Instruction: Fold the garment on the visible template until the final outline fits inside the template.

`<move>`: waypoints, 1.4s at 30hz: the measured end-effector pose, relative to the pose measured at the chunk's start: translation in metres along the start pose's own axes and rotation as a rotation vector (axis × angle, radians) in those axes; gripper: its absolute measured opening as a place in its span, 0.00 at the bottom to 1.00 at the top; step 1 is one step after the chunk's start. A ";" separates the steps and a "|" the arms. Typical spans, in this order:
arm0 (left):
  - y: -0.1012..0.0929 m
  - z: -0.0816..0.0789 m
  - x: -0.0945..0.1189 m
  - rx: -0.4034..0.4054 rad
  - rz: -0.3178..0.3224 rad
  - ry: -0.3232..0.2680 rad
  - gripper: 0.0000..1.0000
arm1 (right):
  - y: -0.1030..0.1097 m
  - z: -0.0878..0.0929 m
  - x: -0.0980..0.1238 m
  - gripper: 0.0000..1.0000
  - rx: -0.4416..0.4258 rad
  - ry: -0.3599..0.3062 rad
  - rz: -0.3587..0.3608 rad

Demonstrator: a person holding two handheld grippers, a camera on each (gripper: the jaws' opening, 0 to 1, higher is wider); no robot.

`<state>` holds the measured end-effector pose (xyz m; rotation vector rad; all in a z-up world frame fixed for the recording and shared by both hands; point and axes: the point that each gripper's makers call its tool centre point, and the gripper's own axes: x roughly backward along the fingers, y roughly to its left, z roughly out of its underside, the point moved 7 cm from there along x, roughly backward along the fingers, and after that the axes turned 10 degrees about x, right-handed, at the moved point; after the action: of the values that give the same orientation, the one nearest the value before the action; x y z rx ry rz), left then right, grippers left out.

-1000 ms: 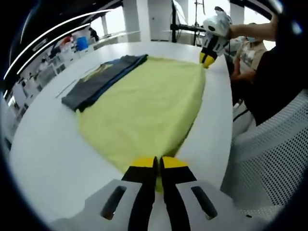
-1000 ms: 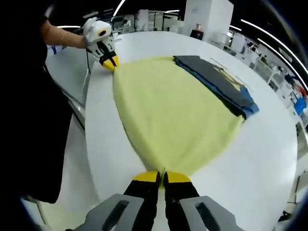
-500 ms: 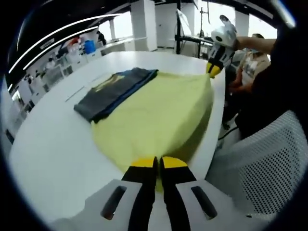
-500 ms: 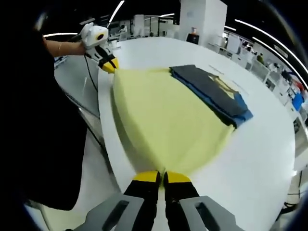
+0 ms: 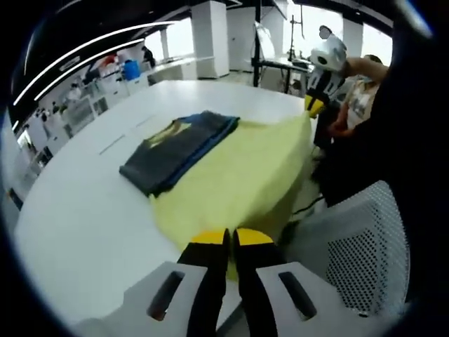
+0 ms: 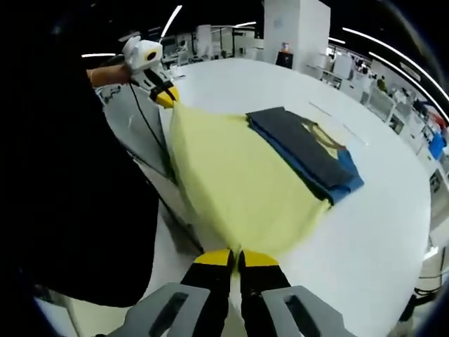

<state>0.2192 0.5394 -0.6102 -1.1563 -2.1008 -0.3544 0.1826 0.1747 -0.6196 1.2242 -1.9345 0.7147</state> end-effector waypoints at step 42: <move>0.170 -0.151 -0.084 0.026 -0.332 -0.249 0.01 | -0.231 -0.076 -0.033 0.00 0.102 0.003 0.546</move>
<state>0.4558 0.5013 -0.5753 -0.8707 -2.5159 -0.3478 0.4247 0.1591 -0.5857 0.7417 -2.2760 1.0981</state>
